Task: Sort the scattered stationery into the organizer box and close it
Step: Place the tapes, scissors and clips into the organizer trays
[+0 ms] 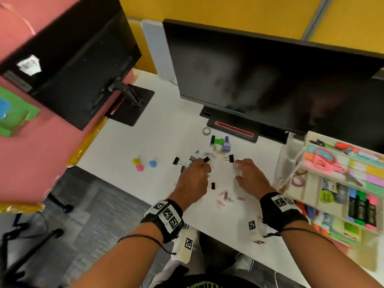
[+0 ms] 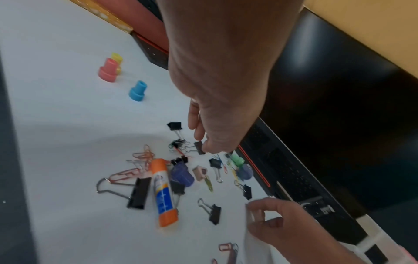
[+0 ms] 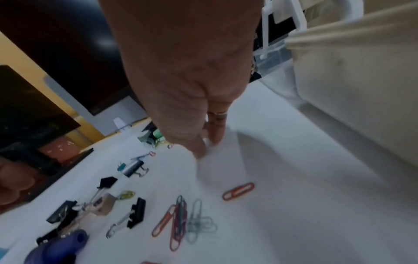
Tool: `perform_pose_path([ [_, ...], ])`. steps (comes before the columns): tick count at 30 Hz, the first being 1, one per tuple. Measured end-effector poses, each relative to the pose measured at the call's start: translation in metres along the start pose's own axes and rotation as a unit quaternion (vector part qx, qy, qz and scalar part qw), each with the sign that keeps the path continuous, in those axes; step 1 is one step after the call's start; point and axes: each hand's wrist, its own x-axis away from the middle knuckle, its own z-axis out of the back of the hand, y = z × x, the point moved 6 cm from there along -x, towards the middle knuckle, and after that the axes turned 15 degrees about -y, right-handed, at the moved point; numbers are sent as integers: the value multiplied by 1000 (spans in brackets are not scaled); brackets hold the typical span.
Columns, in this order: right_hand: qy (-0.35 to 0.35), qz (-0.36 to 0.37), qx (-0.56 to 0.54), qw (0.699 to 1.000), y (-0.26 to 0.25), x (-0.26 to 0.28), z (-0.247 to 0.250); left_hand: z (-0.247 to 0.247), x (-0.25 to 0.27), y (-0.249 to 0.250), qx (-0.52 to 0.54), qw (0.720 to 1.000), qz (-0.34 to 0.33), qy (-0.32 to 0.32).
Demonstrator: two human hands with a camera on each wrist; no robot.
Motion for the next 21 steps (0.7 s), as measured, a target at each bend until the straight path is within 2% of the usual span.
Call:
perform_pose_path([
  [3,2,2,24,1000,-4,-12,-12,-1,5,-44,24,998,48,-17],
  [6,43,9,20,999,-8,-14,-18,-4,4,-67,44,997,54,-20],
  [11,69,10,-25,997,-16,-7,-20,-13,-12,-65,71,997,6,-35],
  [17,121,17,-74,990,-25,19,-9,-28,-36,-49,-11,997,-48,-59],
  [21,152,35,-87,984,-21,39,2,-38,-48,-52,-47,996,-47,-55],
])
